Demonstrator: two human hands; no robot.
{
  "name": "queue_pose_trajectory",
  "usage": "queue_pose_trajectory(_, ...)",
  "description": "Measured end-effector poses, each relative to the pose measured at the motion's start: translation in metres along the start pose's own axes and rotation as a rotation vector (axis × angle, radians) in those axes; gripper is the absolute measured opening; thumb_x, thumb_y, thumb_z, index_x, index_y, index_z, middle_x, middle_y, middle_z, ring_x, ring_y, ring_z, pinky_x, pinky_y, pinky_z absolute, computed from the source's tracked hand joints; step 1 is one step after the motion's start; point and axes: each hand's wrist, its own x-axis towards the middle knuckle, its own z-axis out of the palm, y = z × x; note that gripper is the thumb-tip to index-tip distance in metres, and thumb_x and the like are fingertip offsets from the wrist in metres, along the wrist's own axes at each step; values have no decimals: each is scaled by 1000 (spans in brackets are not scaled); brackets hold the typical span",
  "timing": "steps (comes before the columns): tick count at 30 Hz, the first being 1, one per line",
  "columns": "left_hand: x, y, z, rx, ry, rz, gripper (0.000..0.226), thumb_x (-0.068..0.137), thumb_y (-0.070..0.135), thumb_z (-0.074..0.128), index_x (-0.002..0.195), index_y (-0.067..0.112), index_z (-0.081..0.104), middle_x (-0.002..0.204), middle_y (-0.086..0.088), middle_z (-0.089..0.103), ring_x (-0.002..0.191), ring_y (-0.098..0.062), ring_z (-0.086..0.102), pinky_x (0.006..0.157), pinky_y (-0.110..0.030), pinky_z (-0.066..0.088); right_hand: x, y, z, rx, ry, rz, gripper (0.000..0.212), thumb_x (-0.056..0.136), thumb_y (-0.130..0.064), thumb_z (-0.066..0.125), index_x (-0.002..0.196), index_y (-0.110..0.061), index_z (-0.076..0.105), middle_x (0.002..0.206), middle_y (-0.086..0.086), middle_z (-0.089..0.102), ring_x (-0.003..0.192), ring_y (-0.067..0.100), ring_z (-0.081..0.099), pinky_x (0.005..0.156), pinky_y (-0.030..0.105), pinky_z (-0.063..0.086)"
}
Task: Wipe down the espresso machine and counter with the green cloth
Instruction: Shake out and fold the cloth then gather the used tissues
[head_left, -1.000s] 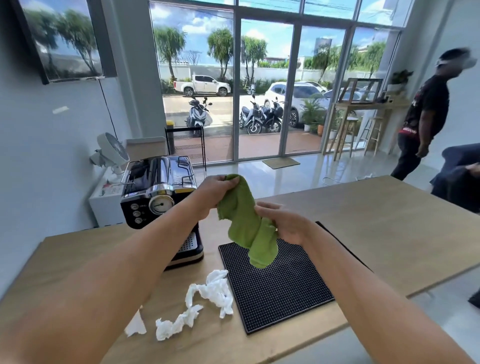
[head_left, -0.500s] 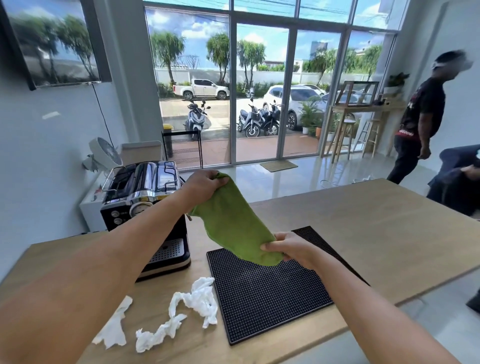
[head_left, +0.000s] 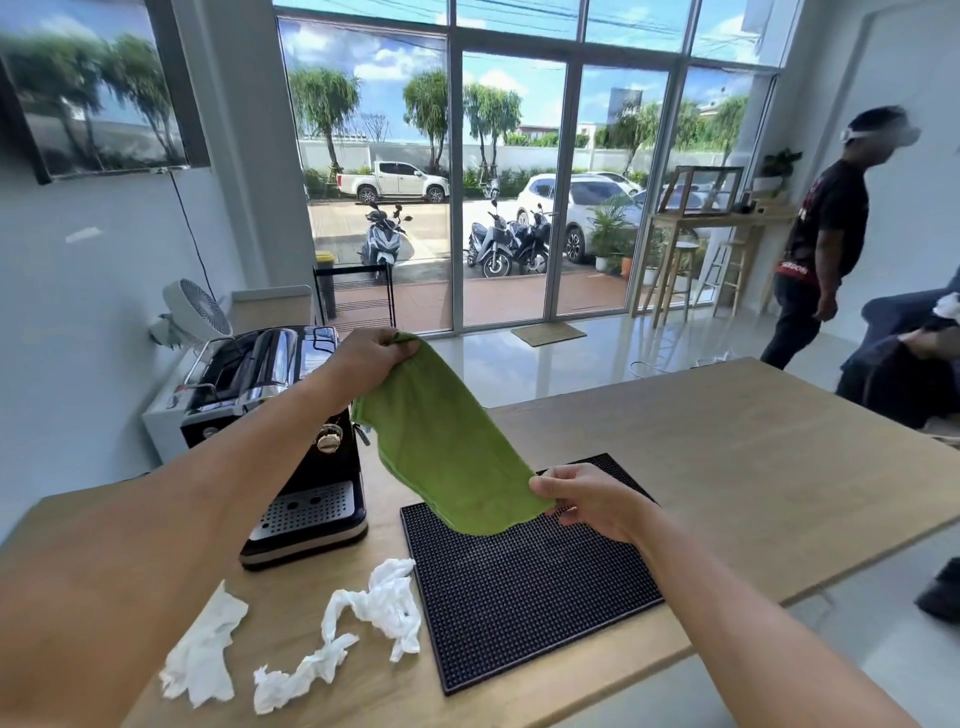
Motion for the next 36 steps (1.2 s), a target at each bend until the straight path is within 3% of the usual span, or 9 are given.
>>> queue_pose_trajectory(5,0,-18,0,-2,54,-28,11,81,40,72,83,30,73,96,-6,72,95,-31,67,92,-47,53,0,1,-13,7,131,-75,26,80,-18,78,98,-5,66,94,5,71,87,16,66,82,35,51)
queue_pose_trajectory(8,-1,-30,3,-43,139,-81,17,73,41,79,76,26,72,89,-3,73,90,-26,68,89,-43,55,-2,0,-13,-19,300,-102,25,83,-13,74,104,-2,65,94,9,70,79,18,66,76,34,54)
queue_pose_trajectory(12,-4,-49,16,-57,170,-174,27,71,44,81,75,20,69,89,-5,72,88,-26,68,83,-45,57,-7,-7,-6,12,490,-198,23,91,-9,65,113,-16,63,88,13,71,62,20,66,67,42,61)
queue_pose_trajectory(16,-5,-62,36,-141,63,-293,26,81,34,75,91,10,71,94,-12,71,86,-30,68,77,-45,59,-9,-24,8,-17,363,-157,16,94,-6,57,104,-7,69,91,14,71,63,22,68,61,37,60)
queue_pose_trajectory(21,-13,-68,68,-189,-149,-323,28,90,26,66,108,5,68,94,-13,70,84,-28,67,70,-38,57,-8,-43,28,-37,-28,-41,27,93,-6,54,118,-1,56,112,14,72,102,29,70,75,34,59)
queue_pose_trajectory(24,-18,-70,85,-215,-207,-314,28,87,25,69,109,7,68,98,-13,69,84,-26,65,66,-33,56,-3,-50,42,-251,108,-92,18,92,-6,61,110,-4,61,100,13,75,92,24,73,81,39,58)
queue_pose_trajectory(28,-26,-74,101,-252,-266,-317,30,87,22,69,110,4,67,95,-12,69,76,-20,64,64,-29,55,3,-53,47,-371,217,-195,7,90,-8,64,95,-7,69,81,12,75,75,25,72,65,29,59)
queue_pose_trajectory(31,-28,-78,109,-273,-365,-328,33,92,24,63,117,2,64,97,-11,69,80,-20,64,71,-33,55,7,-53,43,-611,307,-220,5,84,-22,74,80,-22,73,78,-3,70,72,8,61,77,35,55)
queue_pose_trajectory(36,-33,-73,114,-397,-503,-316,17,97,19,54,102,8,66,90,-10,65,84,-21,60,81,-36,52,12,-49,39,-696,400,-195,12,79,-32,76,75,-26,66,75,-7,67,71,8,60,74,35,56)
